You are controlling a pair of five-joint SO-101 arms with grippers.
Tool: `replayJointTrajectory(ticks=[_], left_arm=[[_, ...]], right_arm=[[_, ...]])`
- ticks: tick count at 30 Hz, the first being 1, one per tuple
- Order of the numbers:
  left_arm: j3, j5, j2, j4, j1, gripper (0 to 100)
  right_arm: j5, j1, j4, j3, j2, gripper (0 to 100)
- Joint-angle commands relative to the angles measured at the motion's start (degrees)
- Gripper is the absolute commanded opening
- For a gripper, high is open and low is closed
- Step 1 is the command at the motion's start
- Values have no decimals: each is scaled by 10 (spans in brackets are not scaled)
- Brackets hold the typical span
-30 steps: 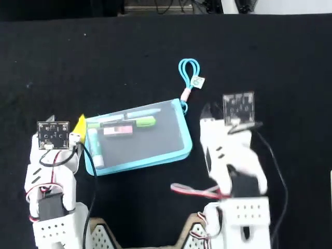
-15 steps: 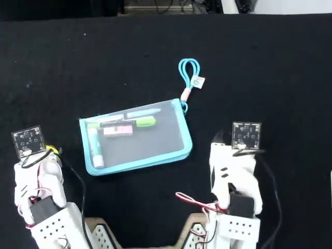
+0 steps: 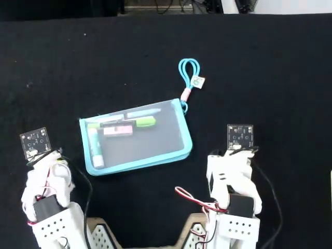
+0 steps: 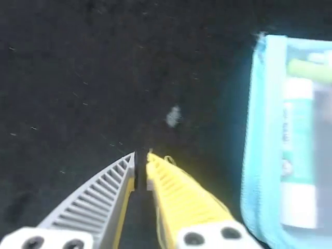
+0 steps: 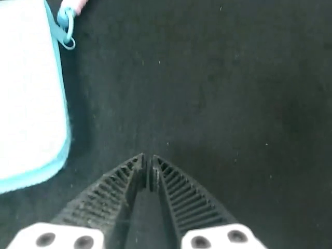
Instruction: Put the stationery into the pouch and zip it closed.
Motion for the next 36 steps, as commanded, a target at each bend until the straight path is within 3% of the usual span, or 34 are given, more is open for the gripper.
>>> replayJointTrajectory(ticks=[1, 3, 9, 17, 21, 27, 36], left_arm=[[14, 18, 4, 46, 31, 68], [13, 12, 0, 94, 31, 68], [13, 15, -7, 95, 59, 68], [13, 16, -7, 95, 333, 68], [13, 16, -7, 95, 402, 68], [13, 15, -7, 95, 385, 68], [13, 11, -7, 95, 156, 68]], right_arm=[[3, 4, 33, -2, -55, 15], [3, 4, 55, -2, -55, 15], [0, 5, 110, -2, -56, 13], [-1, 5, 110, -2, -56, 12], [-1, 5, 110, -2, -56, 12], [-1, 5, 110, -2, -56, 12], [-1, 4, 110, -2, -56, 12]])
